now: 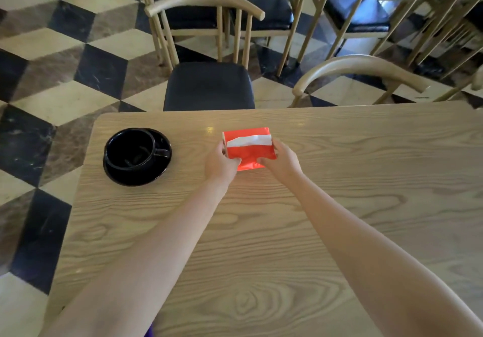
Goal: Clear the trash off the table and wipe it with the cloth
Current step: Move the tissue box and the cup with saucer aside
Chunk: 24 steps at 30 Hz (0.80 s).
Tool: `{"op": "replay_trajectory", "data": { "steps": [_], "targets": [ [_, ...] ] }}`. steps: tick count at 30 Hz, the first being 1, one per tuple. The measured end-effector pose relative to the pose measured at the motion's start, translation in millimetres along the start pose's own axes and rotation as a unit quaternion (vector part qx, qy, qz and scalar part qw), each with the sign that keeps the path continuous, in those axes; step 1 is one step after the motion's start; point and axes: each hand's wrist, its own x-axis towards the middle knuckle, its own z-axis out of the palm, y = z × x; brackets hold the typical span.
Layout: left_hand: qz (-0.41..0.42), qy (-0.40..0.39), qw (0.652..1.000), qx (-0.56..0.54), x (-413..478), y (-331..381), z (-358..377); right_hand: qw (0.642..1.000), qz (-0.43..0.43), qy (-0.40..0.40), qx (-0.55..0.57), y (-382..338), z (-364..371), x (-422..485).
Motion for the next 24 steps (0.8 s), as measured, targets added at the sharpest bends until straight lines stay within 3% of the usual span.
{"op": "replay_trajectory", "data": {
  "steps": [8, 17, 24],
  "targets": [
    [0.010, -0.009, 1.000, -0.004, -26.6, 34.6, 91.1, 0.998, 0.004, 0.028, 0.059, 61.0, -82.5, -3.9],
    [0.026, -0.064, 0.997, 0.018, -52.4, 77.4, 230.4, 0.994, 0.056, 0.074, 0.049, 145.6, -199.0, -4.7],
    [0.004, -0.112, 0.994, 0.005, -72.0, 85.2, 299.6, 0.992, 0.091, 0.077, 0.038, 198.0, -245.4, -5.6]
  ]
}}
